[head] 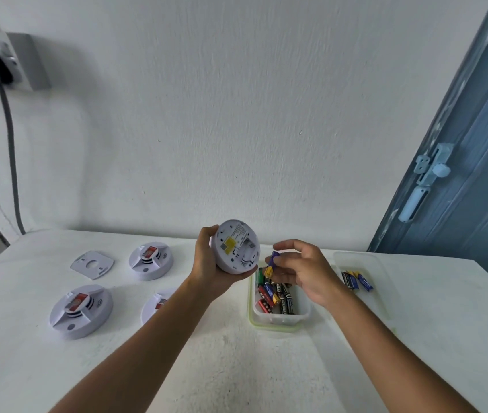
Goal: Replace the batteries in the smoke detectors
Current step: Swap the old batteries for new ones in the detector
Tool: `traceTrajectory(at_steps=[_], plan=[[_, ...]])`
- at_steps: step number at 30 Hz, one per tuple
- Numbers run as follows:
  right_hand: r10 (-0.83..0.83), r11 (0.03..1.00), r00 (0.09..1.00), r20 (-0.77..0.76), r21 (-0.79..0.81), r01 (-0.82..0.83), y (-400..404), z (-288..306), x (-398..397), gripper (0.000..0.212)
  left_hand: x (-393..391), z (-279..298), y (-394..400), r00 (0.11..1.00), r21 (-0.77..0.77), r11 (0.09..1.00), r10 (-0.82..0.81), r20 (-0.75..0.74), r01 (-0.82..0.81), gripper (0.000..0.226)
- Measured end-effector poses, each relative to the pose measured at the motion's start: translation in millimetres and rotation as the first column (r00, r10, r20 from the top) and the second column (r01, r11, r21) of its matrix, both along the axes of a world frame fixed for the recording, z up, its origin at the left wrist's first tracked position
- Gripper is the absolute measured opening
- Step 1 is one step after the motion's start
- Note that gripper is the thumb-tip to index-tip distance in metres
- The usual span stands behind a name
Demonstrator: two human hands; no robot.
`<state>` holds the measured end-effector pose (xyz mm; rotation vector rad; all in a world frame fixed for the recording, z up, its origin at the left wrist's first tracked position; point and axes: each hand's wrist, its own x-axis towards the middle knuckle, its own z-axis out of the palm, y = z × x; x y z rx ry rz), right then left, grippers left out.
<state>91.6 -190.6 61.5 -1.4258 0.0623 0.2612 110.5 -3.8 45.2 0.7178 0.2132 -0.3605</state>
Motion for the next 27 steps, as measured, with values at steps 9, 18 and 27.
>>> traceTrajectory(at_steps=[9, 18, 27], plan=[[-0.06, 0.984, 0.998, -0.025, 0.165, 0.064, 11.5, 5.0, -1.9, 0.013, -3.0, 5.5, 1.2, 1.0, -0.05, 0.999, -0.008, 0.026, 0.01, 0.049], [-0.085, 0.989, 0.962, 0.259, -0.095, 0.113, 21.9, 10.0, 6.2, 0.017, -5.5, 8.5, 0.6, 0.999, -0.011, 1.0, 0.012, 0.033, -0.011, 0.048], [-0.089, 0.924, 0.859, 0.505, -0.28, 0.26, 29.3, 11.3, 15.4, 0.008, -8.7, 11.3, -4.8, 0.997, -0.026, 0.999, -0.033, 0.072, 0.035, 0.051]])
